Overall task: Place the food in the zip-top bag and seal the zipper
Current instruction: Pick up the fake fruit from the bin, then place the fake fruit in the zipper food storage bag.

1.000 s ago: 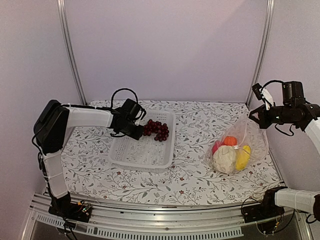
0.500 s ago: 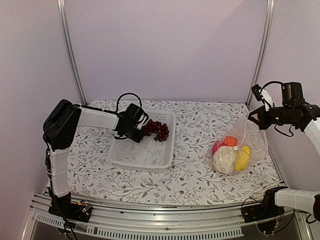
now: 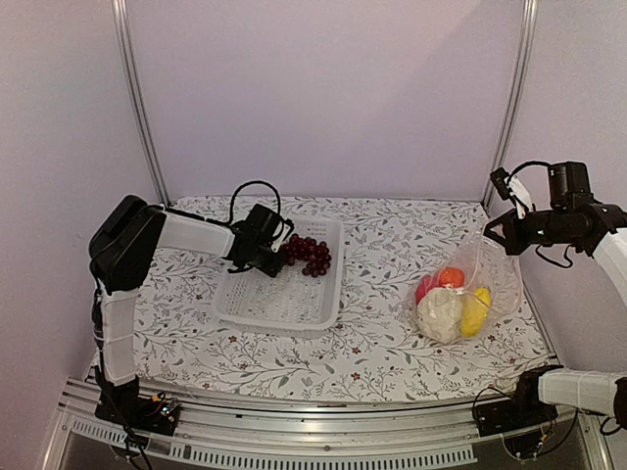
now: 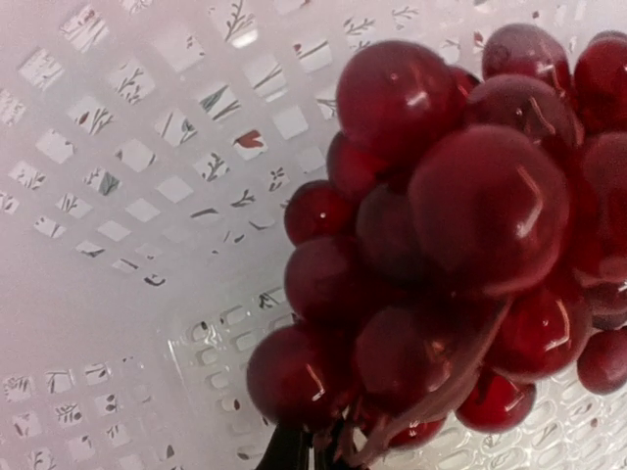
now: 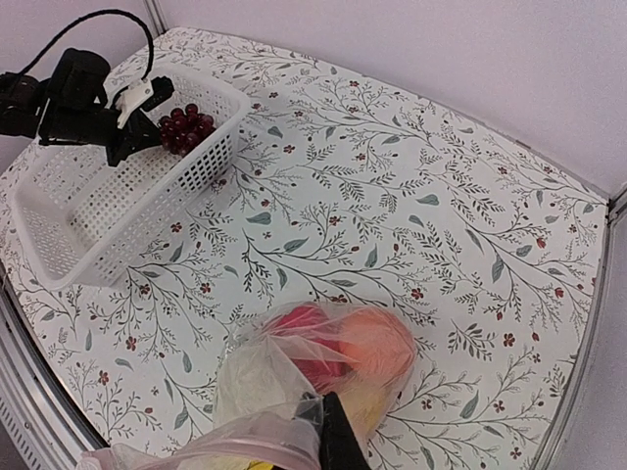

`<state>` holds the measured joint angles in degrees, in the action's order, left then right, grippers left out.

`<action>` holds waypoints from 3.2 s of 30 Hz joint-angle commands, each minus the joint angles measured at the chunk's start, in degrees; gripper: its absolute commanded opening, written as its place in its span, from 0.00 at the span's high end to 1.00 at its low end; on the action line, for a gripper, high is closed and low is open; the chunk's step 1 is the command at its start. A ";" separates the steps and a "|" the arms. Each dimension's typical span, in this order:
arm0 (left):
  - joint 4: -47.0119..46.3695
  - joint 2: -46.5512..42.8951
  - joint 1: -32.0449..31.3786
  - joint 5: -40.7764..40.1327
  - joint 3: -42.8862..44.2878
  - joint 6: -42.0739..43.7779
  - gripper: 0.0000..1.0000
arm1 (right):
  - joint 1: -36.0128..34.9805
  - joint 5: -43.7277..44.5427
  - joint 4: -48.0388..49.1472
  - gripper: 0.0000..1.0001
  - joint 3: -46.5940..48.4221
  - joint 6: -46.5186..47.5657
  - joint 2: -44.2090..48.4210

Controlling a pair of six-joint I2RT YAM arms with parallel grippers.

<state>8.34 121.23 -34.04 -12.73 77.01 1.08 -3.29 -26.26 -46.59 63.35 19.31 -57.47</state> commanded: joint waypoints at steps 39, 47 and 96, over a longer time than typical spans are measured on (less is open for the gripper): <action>17.15 -35.69 -20.49 1.40 13.77 -2.89 1.00 | 0.43 -0.76 -4.36 1.00 19.49 -1.67 -13.26; 15.99 -30.75 -28.45 4.37 25.53 -1.32 1.00 | 0.41 -1.17 -2.65 1.00 21.13 -3.54 -16.91; -0.96 7.36 -34.78 6.68 57.56 10.14 1.00 | 0.30 -28.65 -11.31 1.00 16.43 -3.23 -14.39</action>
<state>9.74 127.39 -68.16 -5.15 132.88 9.06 -3.01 -51.53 -57.84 79.92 15.51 -74.19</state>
